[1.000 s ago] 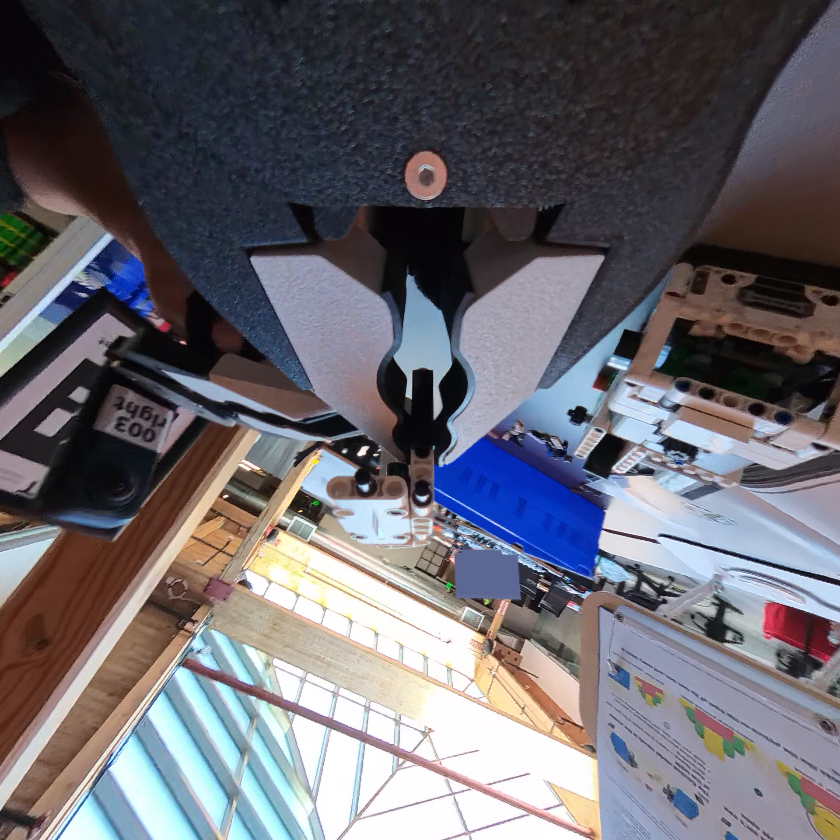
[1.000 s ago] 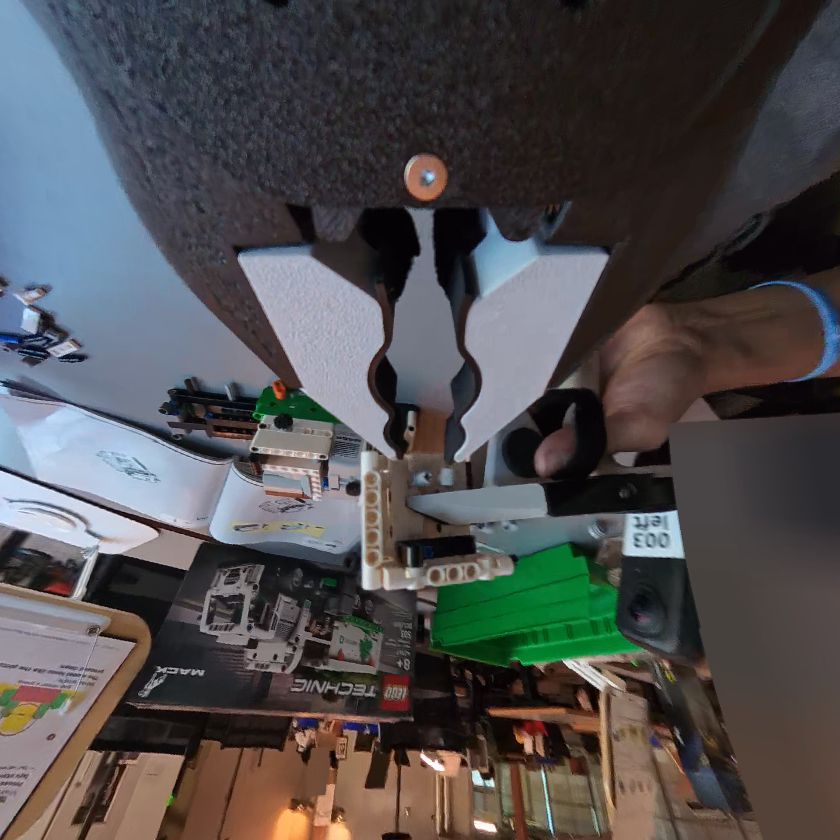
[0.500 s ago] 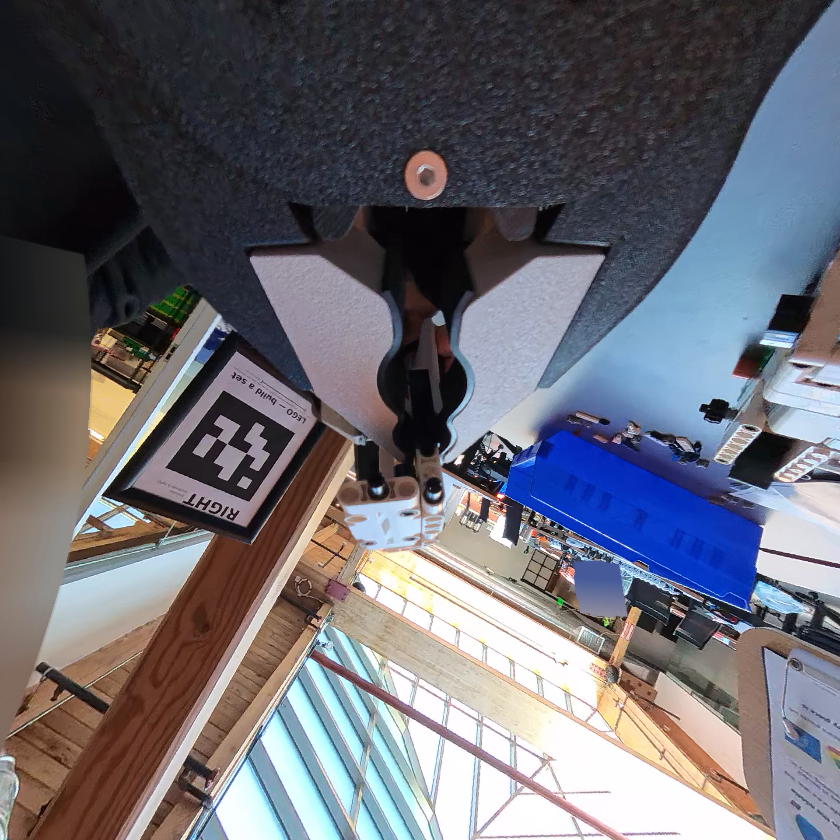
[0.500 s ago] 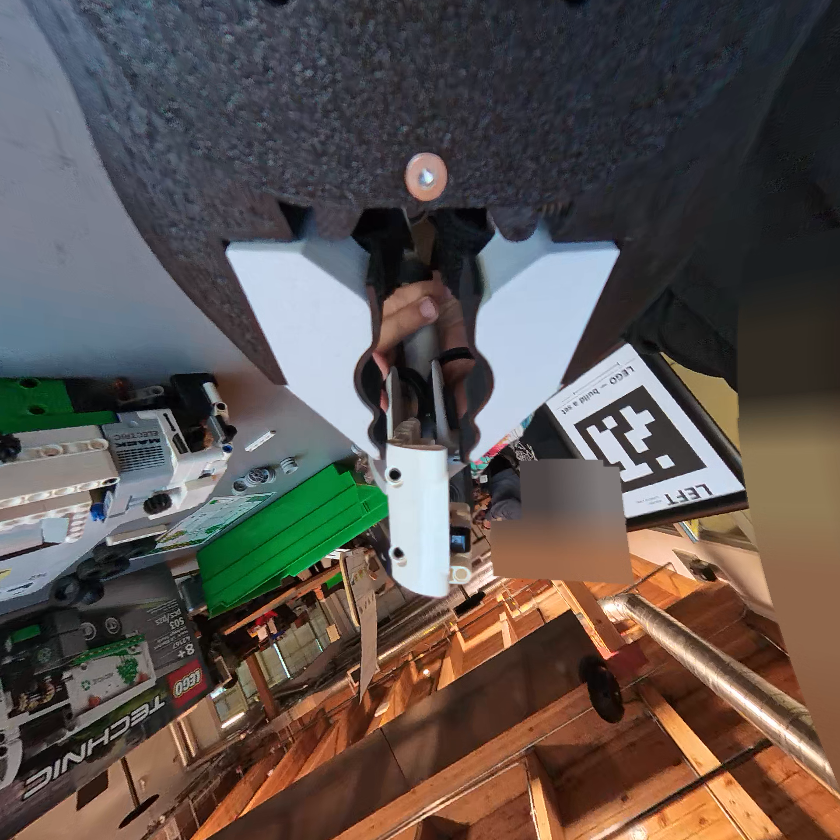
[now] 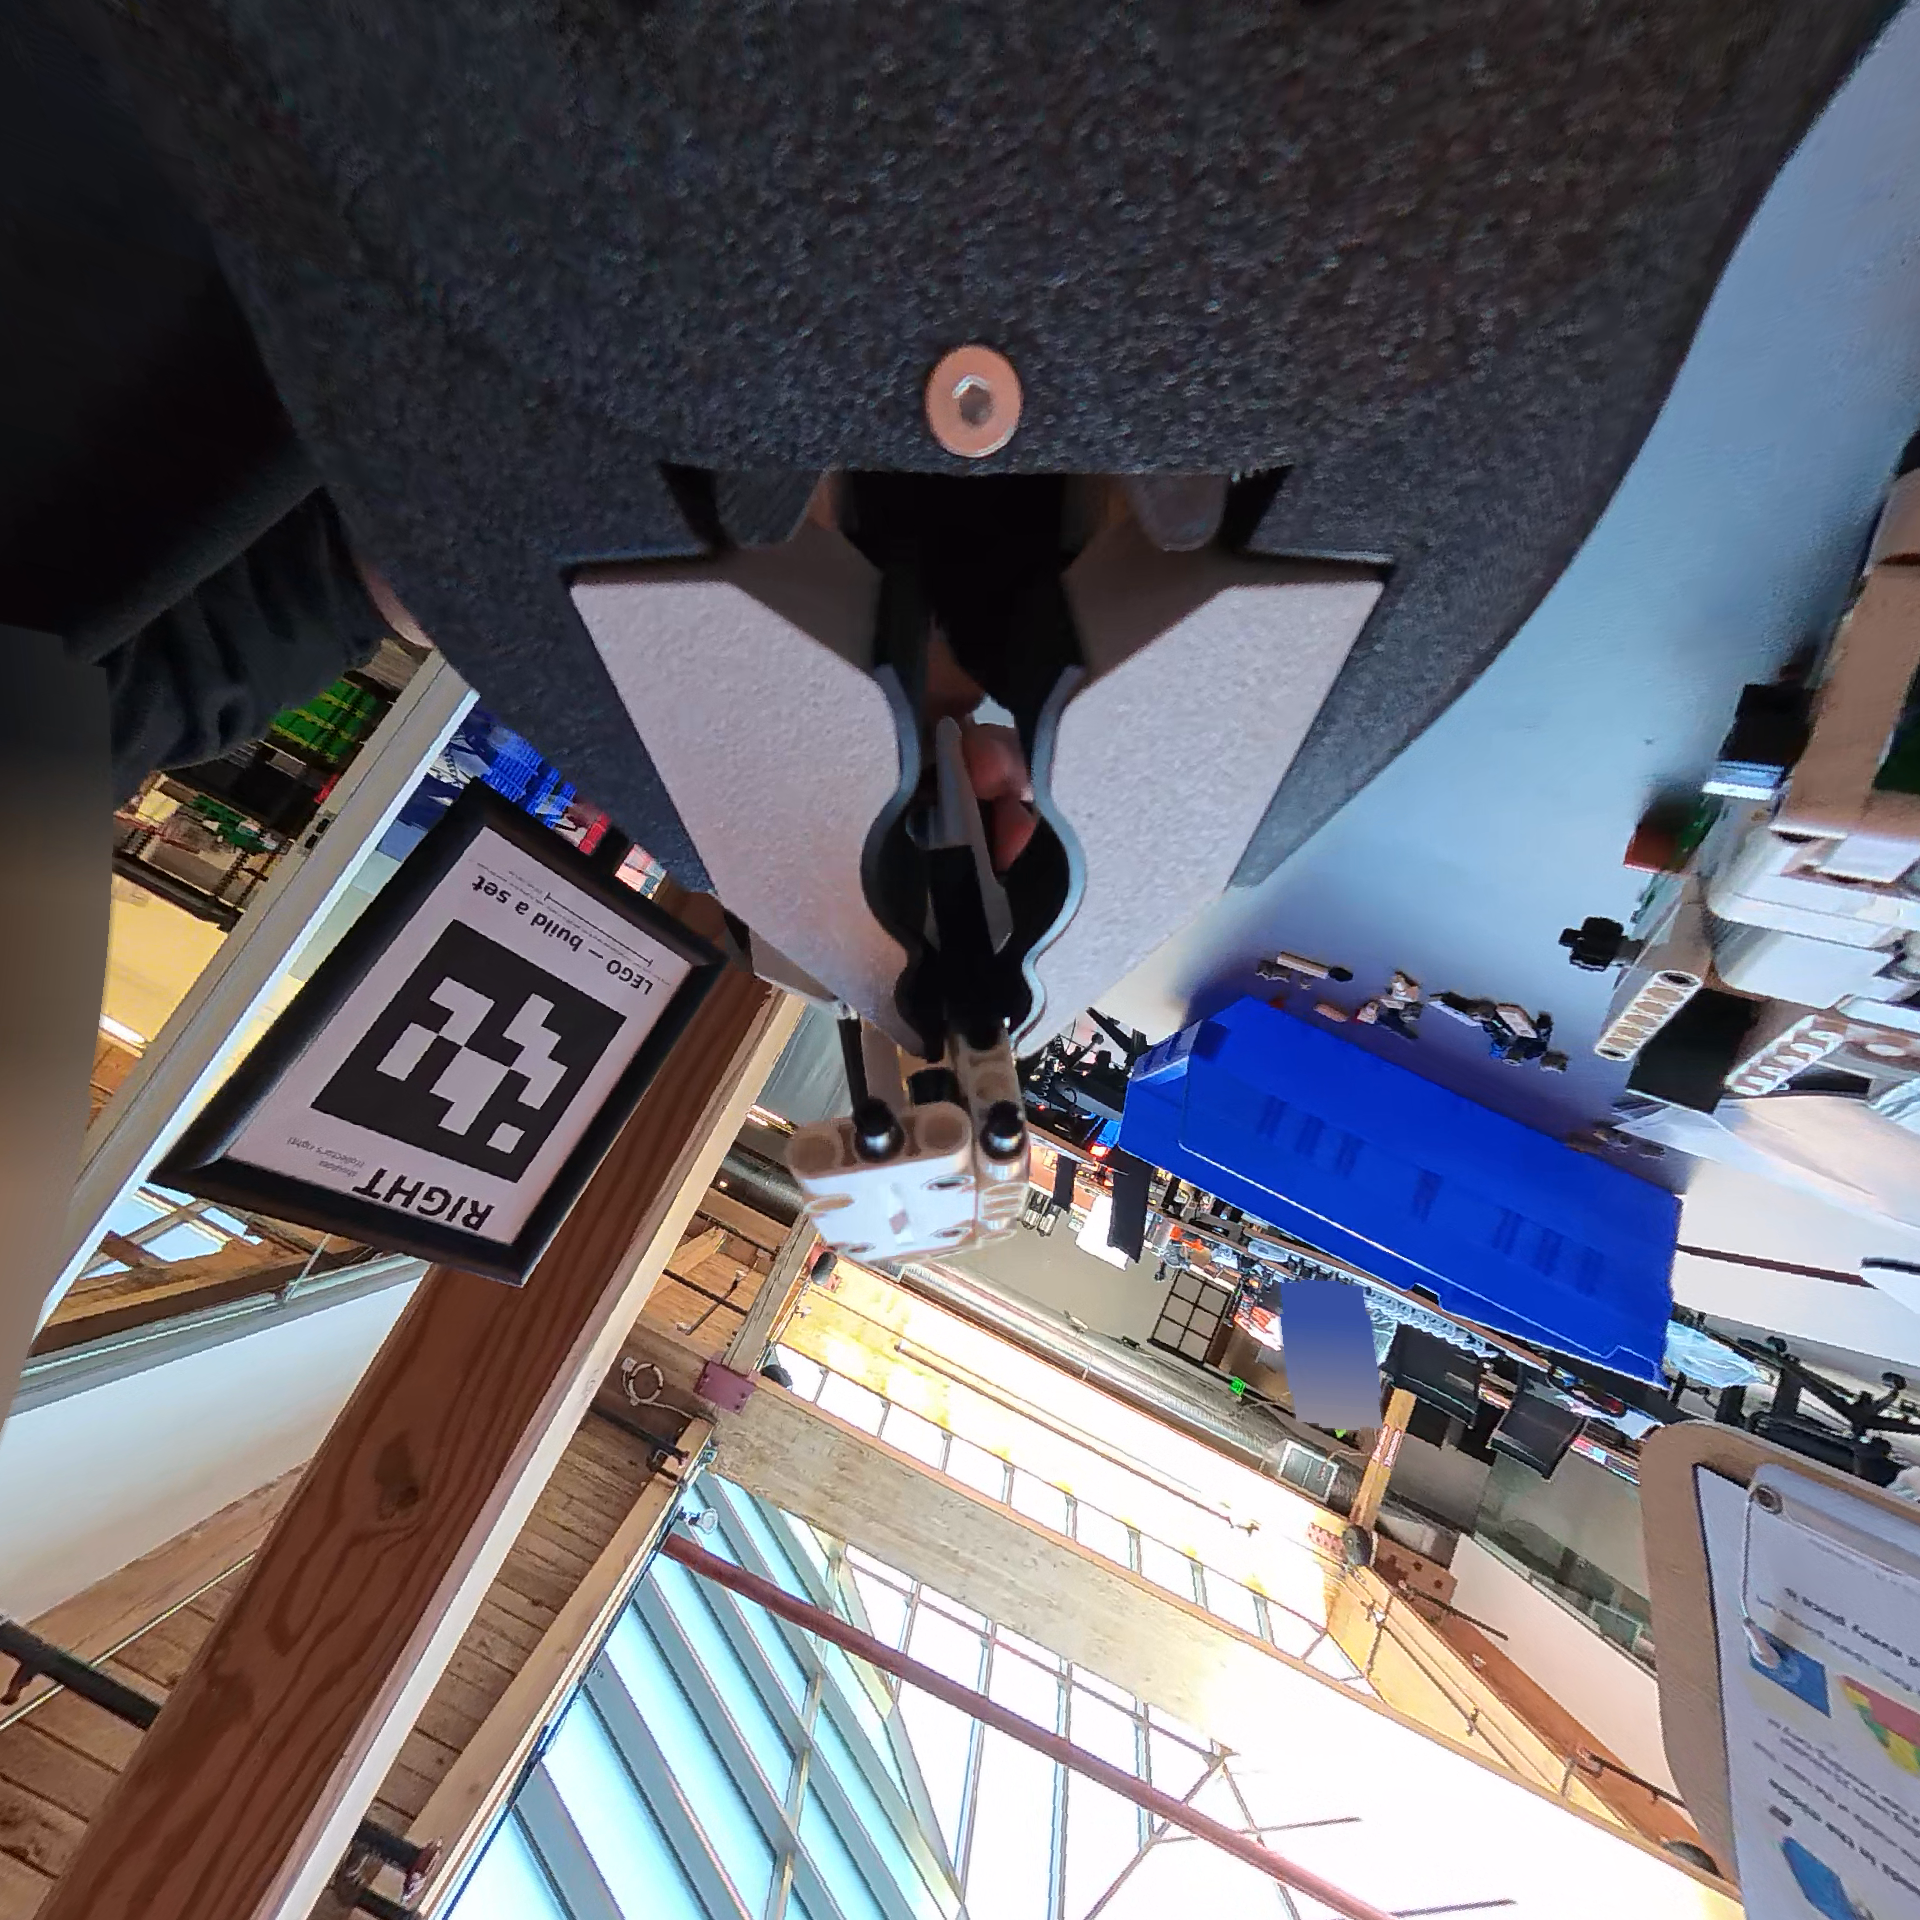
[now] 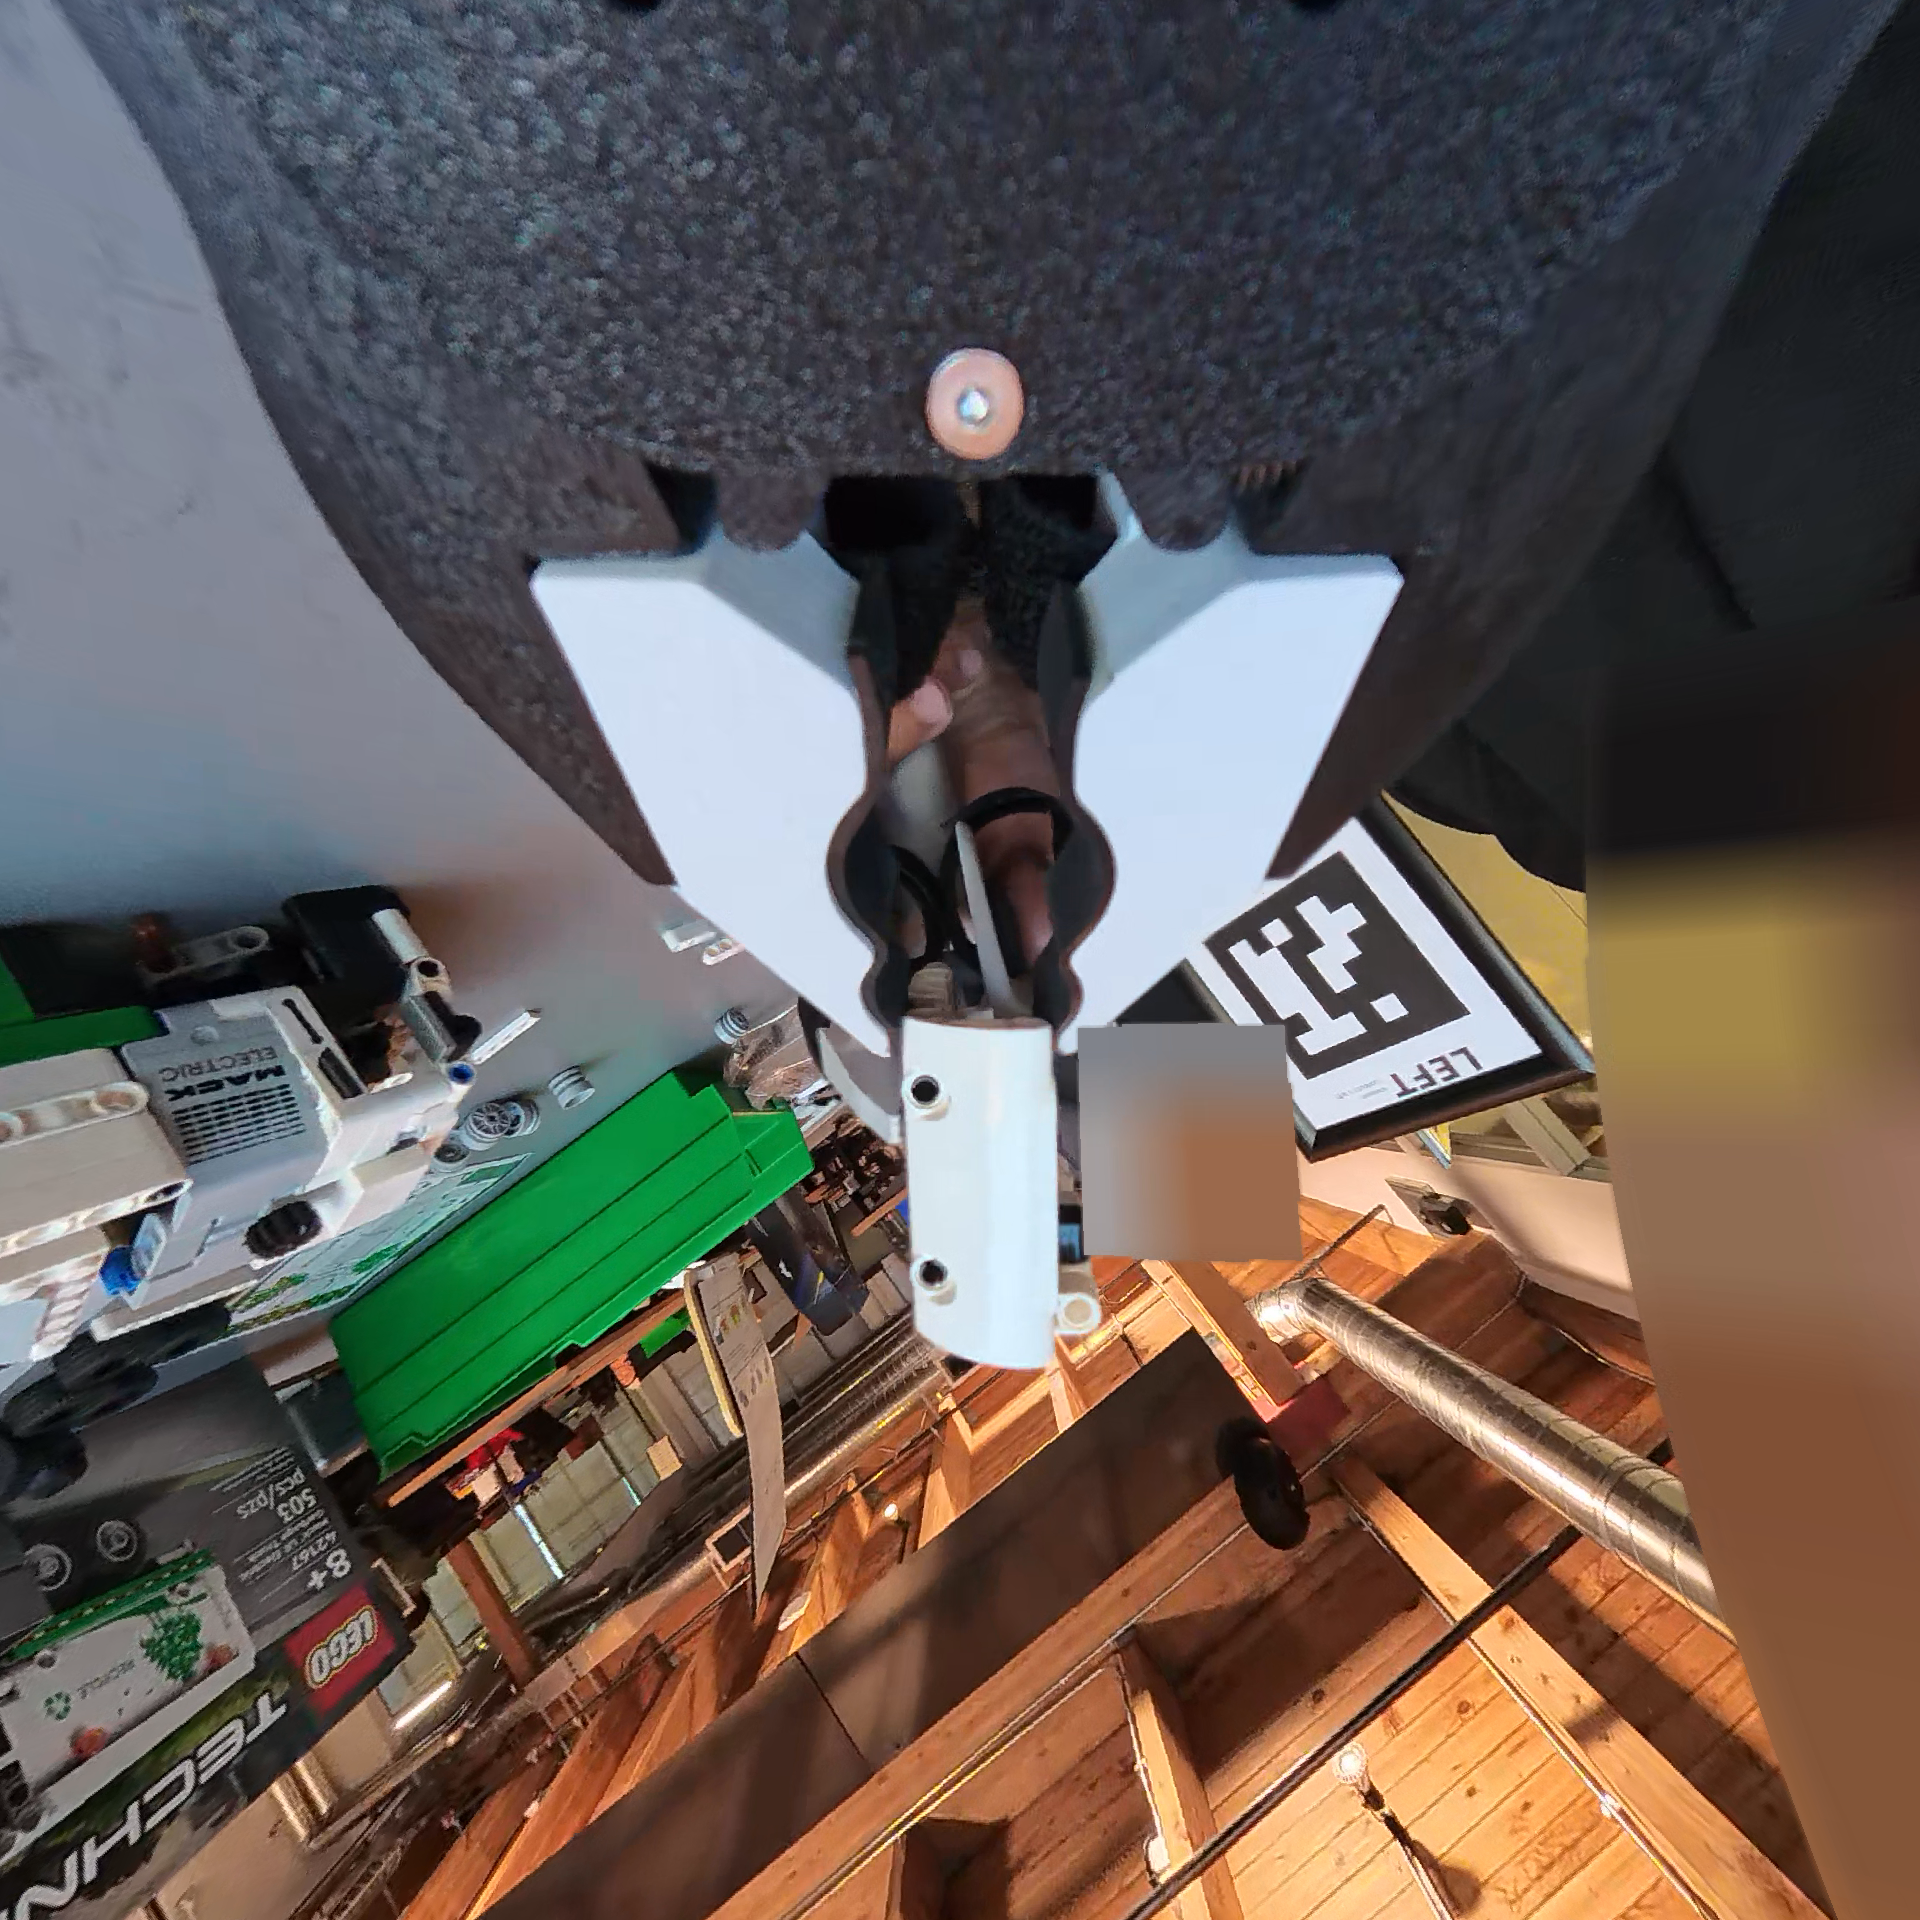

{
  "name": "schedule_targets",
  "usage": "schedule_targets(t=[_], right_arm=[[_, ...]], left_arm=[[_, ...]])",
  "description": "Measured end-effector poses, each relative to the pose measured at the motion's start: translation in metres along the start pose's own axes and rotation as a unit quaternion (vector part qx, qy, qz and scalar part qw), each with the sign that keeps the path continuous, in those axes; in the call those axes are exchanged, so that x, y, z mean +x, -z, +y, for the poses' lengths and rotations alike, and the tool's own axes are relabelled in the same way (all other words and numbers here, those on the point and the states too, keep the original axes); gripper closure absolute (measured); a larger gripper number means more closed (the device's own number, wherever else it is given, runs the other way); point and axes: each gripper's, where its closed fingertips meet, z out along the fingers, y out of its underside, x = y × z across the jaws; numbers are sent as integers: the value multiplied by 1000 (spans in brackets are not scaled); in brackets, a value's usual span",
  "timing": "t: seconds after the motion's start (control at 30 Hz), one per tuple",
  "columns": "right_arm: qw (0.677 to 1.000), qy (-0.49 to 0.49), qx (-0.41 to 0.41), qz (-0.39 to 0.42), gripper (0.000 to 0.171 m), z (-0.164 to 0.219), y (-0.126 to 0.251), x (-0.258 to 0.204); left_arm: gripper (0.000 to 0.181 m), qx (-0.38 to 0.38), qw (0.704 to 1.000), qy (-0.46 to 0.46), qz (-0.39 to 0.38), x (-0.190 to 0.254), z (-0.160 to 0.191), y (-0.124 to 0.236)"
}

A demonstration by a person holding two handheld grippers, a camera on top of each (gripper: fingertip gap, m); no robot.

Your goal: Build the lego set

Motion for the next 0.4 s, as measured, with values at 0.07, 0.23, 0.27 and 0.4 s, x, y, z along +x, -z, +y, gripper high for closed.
schedule_targets(t=[0.07,0.23,0.27,0.4], right_arm=[[1000,3,-8,14,146,1,0,4],[960,197,-96,176,135,-1,24,30],[924,280,-128,226,138,-4,30,34],[787,489,-206,314,151,-6,23,23]], left_arm=[[175,-3,1000,10,0,-3,0,0],[175,7,998,37,-59,-28,-4,5],[175,8,996,37,-75,-33,-4,6],[174,-12,994,18,-106,-38,2,2]])
